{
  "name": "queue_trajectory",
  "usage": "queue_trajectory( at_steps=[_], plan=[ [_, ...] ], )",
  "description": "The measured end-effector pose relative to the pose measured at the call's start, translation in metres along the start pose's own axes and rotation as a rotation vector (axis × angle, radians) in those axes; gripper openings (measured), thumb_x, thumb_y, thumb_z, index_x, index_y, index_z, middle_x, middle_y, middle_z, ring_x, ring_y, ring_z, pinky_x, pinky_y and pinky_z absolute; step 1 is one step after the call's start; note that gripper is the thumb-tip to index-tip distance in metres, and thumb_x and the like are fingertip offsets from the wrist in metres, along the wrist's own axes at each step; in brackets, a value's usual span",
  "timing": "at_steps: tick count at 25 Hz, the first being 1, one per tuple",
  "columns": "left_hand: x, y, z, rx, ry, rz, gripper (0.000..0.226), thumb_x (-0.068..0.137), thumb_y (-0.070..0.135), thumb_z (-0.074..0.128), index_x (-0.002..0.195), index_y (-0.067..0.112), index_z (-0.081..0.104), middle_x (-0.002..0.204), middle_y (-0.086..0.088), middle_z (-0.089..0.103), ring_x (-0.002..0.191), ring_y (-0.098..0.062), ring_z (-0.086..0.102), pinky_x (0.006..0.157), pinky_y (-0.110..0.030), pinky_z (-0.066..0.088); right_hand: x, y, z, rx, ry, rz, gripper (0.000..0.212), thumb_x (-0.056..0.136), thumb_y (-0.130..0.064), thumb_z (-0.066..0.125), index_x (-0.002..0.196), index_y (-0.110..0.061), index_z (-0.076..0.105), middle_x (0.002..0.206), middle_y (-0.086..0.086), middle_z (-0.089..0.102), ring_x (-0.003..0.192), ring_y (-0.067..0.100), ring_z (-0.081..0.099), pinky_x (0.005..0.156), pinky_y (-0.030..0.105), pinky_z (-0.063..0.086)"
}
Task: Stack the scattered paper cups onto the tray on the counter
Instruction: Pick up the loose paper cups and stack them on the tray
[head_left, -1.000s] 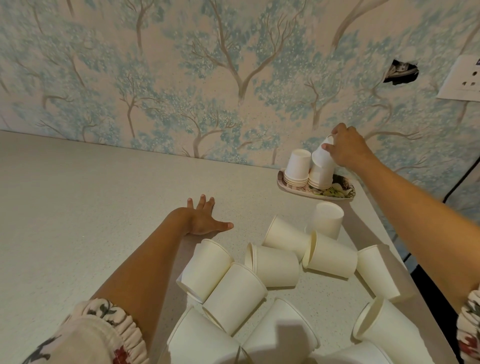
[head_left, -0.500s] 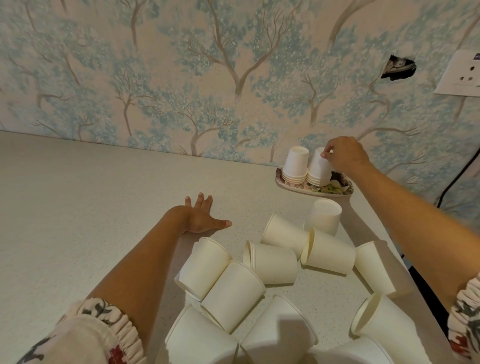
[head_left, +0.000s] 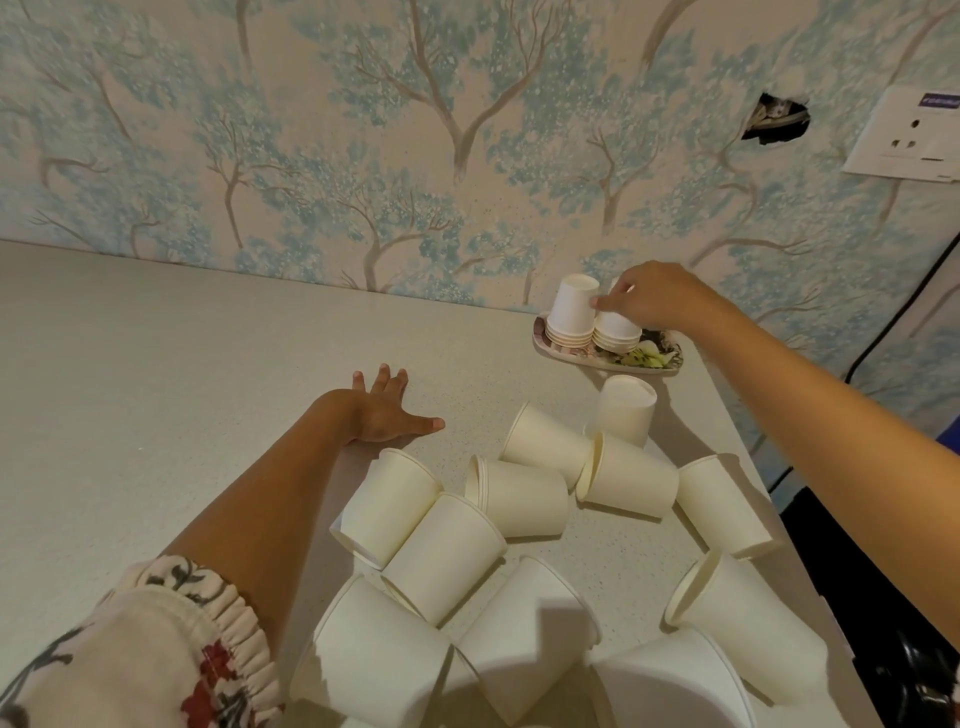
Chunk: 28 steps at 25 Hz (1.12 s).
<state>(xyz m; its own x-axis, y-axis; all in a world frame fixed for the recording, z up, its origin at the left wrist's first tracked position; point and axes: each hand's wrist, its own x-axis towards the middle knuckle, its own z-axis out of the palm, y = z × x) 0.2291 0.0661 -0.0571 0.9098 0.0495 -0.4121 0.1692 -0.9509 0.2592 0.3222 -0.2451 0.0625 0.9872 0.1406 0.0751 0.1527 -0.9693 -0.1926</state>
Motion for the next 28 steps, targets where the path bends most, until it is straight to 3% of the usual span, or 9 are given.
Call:
queue_trajectory(
  at_steps=[2,5,9,12,15,18,23,28],
  plan=[
    [-0.001,0.001,-0.001,0.001,0.001,0.001,0.105,0.085,0.073,0.044,0.155,0.020,-0.013,0.161,-0.005,-0.023,0.145,-0.037,-0.024,0.117,-0.054,-0.004,-0.022,-0.008,0.000,-0.035,-0.220,0.005,0.063,0.081,-0.076,0.052,0.105,-0.019,0.063,0.088,0.000,0.060,0.074,0.018,0.057,0.060,0.028,0.043],
    [-0.002,0.000,-0.001,-0.005,0.003,-0.005,0.106,0.084,0.073,0.045,0.155,0.020,-0.013,0.161,-0.005,-0.023,0.146,-0.037,-0.023,0.117,-0.055,-0.003,-0.052,-0.012,0.010,-0.008,-0.417,0.076,0.067,0.072,-0.079,0.059,0.108,-0.024,0.053,0.111,0.001,0.057,0.094,0.020,0.060,0.071,0.030,0.055],
    [-0.001,0.000,0.000,0.007,0.001,-0.007,0.106,0.084,0.074,0.044,0.156,0.019,-0.013,0.161,-0.006,-0.023,0.146,-0.037,-0.023,0.117,-0.055,-0.004,-0.069,-0.011,0.023,-0.067,-0.422,0.112,0.071,0.079,-0.061,0.069,0.132,-0.017,0.051,0.124,0.005,0.056,0.096,0.023,0.063,0.076,0.036,0.061],
    [-0.002,0.001,0.001,0.003,-0.001,-0.005,0.106,0.084,0.074,0.044,0.156,0.019,-0.013,0.161,-0.006,-0.023,0.145,-0.038,-0.023,0.117,-0.055,-0.004,-0.072,-0.011,0.026,-0.060,-0.413,0.116,0.066,0.083,-0.050,0.071,0.135,-0.014,0.050,0.120,0.006,0.057,0.093,0.023,0.067,0.083,0.039,0.060],
    [-0.002,0.000,0.001,0.001,-0.002,0.000,0.106,0.084,0.074,0.044,0.155,0.020,-0.013,0.161,-0.006,-0.024,0.145,-0.038,-0.023,0.117,-0.055,-0.004,-0.071,-0.013,0.022,-0.138,-0.405,0.089,0.062,0.085,-0.051,0.068,0.132,-0.014,0.053,0.116,0.004,0.059,0.081,0.017,0.064,0.073,0.031,0.056],
    [-0.001,0.000,0.001,-0.001,0.000,0.000,0.106,0.084,0.074,0.044,0.155,0.020,-0.013,0.161,-0.006,-0.024,0.145,-0.037,-0.024,0.117,-0.055,-0.004,-0.062,-0.012,0.012,-0.116,-0.312,0.077,0.061,0.086,-0.049,0.068,0.131,-0.012,0.051,0.118,0.008,0.061,0.084,0.020,0.058,0.060,0.027,0.044],
    [0.001,-0.002,0.003,-0.001,0.004,0.009,0.107,0.083,0.075,0.044,0.155,0.019,-0.013,0.161,-0.006,-0.024,0.145,-0.038,-0.024,0.117,-0.055,-0.003,-0.027,-0.012,-0.010,0.121,0.023,0.088,0.069,0.086,-0.042,0.072,0.137,-0.009,0.039,0.130,0.017,0.053,0.108,0.034,0.057,0.075,0.039,0.046],
    [0.004,-0.004,0.005,0.014,0.015,0.016,0.106,0.084,0.076,0.041,0.155,0.020,-0.014,0.160,-0.006,-0.025,0.145,-0.037,-0.024,0.117,-0.056,-0.003,0.011,-0.018,-0.013,0.256,0.285,-0.019,0.061,0.090,-0.039,0.068,0.138,-0.012,0.041,0.133,0.017,0.048,0.121,0.036,0.049,0.086,0.038,0.041]
  ],
)
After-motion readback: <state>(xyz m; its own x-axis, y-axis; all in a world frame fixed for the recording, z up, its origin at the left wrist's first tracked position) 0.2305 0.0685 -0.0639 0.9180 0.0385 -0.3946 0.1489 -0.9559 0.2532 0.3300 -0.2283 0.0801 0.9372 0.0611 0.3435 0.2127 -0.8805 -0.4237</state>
